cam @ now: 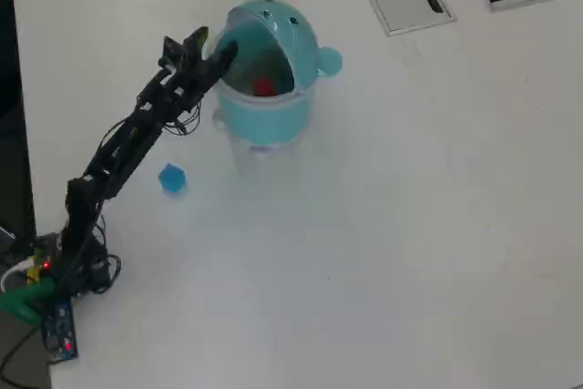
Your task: Grasp RGB lego blocks and put them in the bin one by one.
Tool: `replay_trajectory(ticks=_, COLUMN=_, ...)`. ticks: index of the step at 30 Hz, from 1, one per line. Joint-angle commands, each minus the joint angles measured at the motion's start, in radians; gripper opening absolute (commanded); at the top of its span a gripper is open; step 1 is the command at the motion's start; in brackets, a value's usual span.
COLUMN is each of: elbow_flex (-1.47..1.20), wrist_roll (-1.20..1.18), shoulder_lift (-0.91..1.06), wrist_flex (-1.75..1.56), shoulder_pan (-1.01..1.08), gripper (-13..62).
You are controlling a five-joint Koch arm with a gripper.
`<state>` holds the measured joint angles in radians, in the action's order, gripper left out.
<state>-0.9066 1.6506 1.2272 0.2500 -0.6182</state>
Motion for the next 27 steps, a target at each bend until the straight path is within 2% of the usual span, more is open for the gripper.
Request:
replay_trajectory(ticks=1, elbow_flex=0.026, wrist_roll=0.011, shoulder_lift=0.1, wrist_flex=0.037, shoulder_pan=-0.029, gripper=33.0)
replay_trajectory(ticks=7, elbow_flex=-0.123, wrist_roll=0.006, shoulder_lift=0.273, wrist_flex=0.178, shoulder_pan=-0.077, gripper=34.1)
replay_trajectory(ticks=17, elbow_flex=-0.667, wrist_roll=0.008, shoulder_lift=0.627, wrist_flex=0.16, shoulder_pan=-0.087, gripper=34.1)
replay_trajectory(ticks=27, elbow_flex=-0.988, wrist_roll=0.014, shoulder_lift=0.807, wrist_flex=0.16, shoulder_pan=-0.069, gripper=34.1)
